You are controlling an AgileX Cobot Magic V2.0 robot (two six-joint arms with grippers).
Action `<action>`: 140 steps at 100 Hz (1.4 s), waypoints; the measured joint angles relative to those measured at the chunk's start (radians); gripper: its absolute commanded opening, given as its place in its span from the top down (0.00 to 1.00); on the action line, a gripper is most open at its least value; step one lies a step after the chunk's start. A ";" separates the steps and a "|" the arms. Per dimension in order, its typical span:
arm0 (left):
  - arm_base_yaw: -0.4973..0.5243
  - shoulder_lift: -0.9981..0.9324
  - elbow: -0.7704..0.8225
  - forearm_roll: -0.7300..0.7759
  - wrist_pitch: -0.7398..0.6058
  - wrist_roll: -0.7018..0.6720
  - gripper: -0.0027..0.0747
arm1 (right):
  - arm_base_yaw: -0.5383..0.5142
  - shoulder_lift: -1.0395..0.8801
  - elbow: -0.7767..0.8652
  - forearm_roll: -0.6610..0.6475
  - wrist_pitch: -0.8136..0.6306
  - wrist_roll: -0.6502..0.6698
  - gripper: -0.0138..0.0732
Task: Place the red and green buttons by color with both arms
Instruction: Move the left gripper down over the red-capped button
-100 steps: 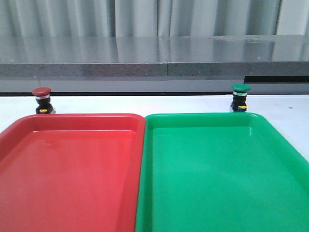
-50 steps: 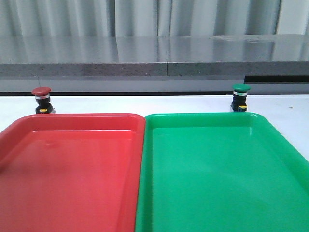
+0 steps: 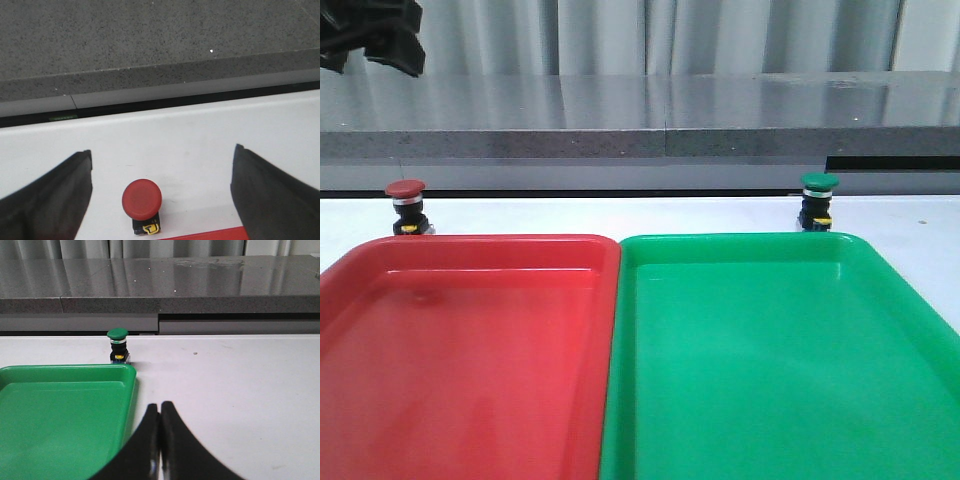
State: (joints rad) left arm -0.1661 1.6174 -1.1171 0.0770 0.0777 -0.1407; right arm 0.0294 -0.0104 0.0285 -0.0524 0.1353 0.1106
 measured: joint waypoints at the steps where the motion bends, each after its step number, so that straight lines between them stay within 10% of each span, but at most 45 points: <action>1: 0.000 0.003 0.000 -0.003 -0.002 0.000 0.23 | 0.000 0.000 0.000 0.000 0.000 0.000 0.92; 122: 0.033 0.402 -0.253 -0.088 0.187 0.000 0.24 | 0.000 0.000 0.000 0.000 0.000 -0.002 0.92; 140: 0.033 0.402 -0.254 -0.088 0.187 0.000 0.41 | 0.000 0.000 0.000 0.000 0.000 -0.002 0.92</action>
State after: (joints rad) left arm -0.1327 2.0191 -1.3715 -0.0112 0.2644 -0.1407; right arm 0.0294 -0.0104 0.0285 -0.0524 0.1353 0.1091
